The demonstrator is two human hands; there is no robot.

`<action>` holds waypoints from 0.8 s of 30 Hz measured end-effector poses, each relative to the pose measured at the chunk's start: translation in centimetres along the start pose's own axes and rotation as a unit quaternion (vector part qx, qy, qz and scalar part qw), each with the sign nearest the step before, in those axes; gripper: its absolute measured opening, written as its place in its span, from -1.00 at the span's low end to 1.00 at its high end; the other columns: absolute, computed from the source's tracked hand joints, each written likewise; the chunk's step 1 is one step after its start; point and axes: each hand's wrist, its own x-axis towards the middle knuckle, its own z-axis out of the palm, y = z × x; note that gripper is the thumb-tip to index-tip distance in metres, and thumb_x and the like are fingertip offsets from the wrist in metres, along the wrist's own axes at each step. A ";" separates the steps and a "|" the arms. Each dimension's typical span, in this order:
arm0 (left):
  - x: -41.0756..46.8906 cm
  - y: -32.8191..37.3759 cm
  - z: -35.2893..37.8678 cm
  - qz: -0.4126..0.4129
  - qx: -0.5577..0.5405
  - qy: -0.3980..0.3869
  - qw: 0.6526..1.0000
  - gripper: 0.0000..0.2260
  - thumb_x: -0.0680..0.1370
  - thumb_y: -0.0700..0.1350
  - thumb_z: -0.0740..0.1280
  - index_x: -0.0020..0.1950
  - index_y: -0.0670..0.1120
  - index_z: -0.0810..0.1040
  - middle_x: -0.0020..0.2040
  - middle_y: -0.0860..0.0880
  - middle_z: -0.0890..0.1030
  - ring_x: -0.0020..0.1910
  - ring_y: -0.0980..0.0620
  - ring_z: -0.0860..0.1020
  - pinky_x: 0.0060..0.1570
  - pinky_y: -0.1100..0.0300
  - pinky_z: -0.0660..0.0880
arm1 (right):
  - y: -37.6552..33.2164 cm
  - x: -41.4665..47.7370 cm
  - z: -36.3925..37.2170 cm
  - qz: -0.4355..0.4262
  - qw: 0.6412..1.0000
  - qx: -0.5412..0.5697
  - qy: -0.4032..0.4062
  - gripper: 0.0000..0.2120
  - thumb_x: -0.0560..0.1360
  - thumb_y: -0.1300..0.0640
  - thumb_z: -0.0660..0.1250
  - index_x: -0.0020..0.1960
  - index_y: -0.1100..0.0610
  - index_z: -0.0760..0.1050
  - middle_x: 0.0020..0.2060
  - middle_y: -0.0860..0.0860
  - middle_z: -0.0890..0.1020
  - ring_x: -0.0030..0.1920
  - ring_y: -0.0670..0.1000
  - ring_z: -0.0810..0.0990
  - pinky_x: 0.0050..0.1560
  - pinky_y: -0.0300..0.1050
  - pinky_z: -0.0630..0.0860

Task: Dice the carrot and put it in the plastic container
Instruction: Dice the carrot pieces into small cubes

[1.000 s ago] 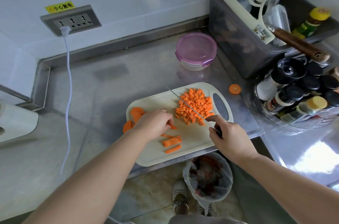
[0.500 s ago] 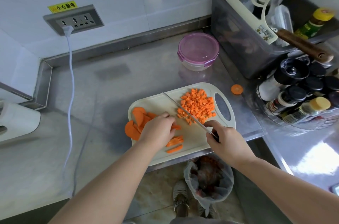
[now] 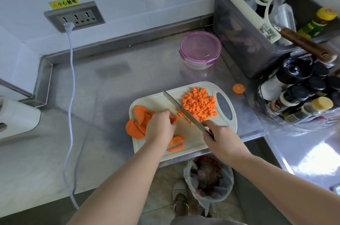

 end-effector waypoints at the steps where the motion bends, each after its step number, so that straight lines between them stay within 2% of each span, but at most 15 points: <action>1: 0.0 0.1 0.0 -0.004 -0.005 0.001 1.000 -0.84 0.53 -0.05 0.36 0.05 -0.08 0.59 -0.04 -0.02 0.65 -0.04 -0.03 0.60 -0.09 0.09 0.55 | -0.1 -0.1 0.2 0.002 1.000 -0.006 -0.006 -0.71 0.61 0.12 0.12 0.30 0.01 0.40 -0.35 -0.01 0.55 -0.39 0.00 0.51 -0.36 -0.06 0.42; 7: -0.2 0.0 -0.2 -0.026 -0.023 -0.001 0.999 -0.87 0.48 -0.11 0.37 0.00 -0.10 0.59 -0.07 -0.05 0.64 -0.06 -0.06 0.60 -0.10 0.08 0.54 | -1.2 -1.0 0.3 -0.015 0.998 -0.057 -0.027 -0.72 0.64 0.09 0.04 0.30 0.01 0.39 -0.30 -0.03 0.49 -0.25 0.08 0.52 -0.22 -0.01 0.48; 11: -0.4 0.2 -0.5 -0.029 -0.011 -0.003 1.000 -0.89 0.47 -0.15 0.35 -0.04 -0.13 0.57 -0.12 -0.06 0.62 -0.11 -0.07 0.58 -0.20 0.11 0.50 | -1.6 -1.1 0.3 -0.016 0.996 -0.083 -0.037 -0.71 0.65 0.08 0.02 0.31 0.01 0.39 -0.27 -0.02 0.52 -0.22 0.08 0.56 -0.22 -0.05 0.48; 14: -0.5 0.4 -0.6 -0.026 -0.002 -0.005 1.000 -0.94 0.48 -0.15 0.34 -0.13 -0.12 0.50 -0.17 -0.05 0.58 -0.16 -0.06 0.55 -0.27 0.13 0.43 | -1.8 -1.2 0.4 -0.009 0.995 -0.091 -0.043 -0.70 0.65 0.07 0.01 0.30 0.00 0.39 -0.25 -0.01 0.54 -0.21 0.08 0.57 -0.21 -0.05 0.51; 16: -0.6 0.5 -0.7 -0.027 0.004 -0.006 1.000 -0.90 0.48 -0.14 0.34 -0.18 -0.09 0.44 -0.18 -0.04 0.56 -0.17 -0.06 0.54 -0.28 0.15 0.38 | -1.8 -1.1 0.4 -0.003 0.994 -0.094 -0.049 -0.70 0.65 0.07 0.01 0.31 0.00 0.39 -0.22 0.00 0.57 -0.19 0.09 0.58 -0.17 0.00 0.55; 21: -0.5 0.5 -0.6 -0.024 0.002 -0.006 1.000 -0.95 0.49 -0.15 0.35 -0.12 -0.10 0.50 -0.13 -0.06 0.60 -0.11 -0.08 0.58 -0.25 0.15 0.41 | -1.7 -0.5 0.9 0.008 0.987 -0.139 -0.075 -0.73 0.65 0.12 0.03 0.31 0.04 0.35 -0.18 0.01 0.60 -0.18 0.09 0.61 -0.11 0.06 0.60; 24: -0.4 0.4 -0.4 -0.019 0.002 -0.003 1.000 -0.91 0.50 -0.13 0.35 -0.05 -0.14 0.54 -0.09 -0.08 0.62 -0.09 -0.09 0.58 -0.18 0.10 0.49 | -1.5 -0.2 1.3 0.024 0.981 -0.167 -0.095 -0.72 0.62 0.19 0.08 0.31 0.06 0.32 -0.15 0.02 0.60 -0.17 0.10 0.62 -0.12 0.07 0.62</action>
